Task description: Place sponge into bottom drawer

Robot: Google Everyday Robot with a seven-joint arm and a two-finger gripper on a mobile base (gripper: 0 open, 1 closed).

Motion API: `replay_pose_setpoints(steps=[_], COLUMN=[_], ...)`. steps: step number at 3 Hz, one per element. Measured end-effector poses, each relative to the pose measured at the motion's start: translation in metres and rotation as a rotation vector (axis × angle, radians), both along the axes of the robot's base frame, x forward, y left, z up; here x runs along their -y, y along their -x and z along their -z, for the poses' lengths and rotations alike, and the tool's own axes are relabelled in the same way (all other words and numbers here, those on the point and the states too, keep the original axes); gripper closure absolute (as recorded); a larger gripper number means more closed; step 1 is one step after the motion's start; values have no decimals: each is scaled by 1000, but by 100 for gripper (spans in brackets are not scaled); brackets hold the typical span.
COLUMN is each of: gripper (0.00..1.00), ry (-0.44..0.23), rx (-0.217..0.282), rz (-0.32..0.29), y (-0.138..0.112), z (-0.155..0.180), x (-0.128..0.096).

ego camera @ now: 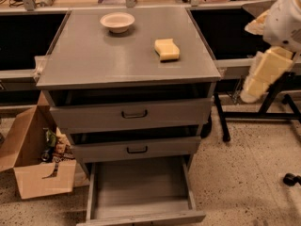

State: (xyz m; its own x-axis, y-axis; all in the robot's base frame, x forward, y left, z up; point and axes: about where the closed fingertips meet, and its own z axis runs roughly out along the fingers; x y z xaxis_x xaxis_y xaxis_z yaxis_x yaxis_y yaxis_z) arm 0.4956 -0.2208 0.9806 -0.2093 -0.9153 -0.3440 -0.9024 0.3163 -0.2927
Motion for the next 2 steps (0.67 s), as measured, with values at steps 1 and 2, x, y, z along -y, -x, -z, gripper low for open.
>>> replay_pose_setpoints(steps=[1,2], gripper=[0,0], ry=[-181,-323], rx=[43,49], rz=[19,63], y=[-88,-140], z=[19,38], x=[-6,-14])
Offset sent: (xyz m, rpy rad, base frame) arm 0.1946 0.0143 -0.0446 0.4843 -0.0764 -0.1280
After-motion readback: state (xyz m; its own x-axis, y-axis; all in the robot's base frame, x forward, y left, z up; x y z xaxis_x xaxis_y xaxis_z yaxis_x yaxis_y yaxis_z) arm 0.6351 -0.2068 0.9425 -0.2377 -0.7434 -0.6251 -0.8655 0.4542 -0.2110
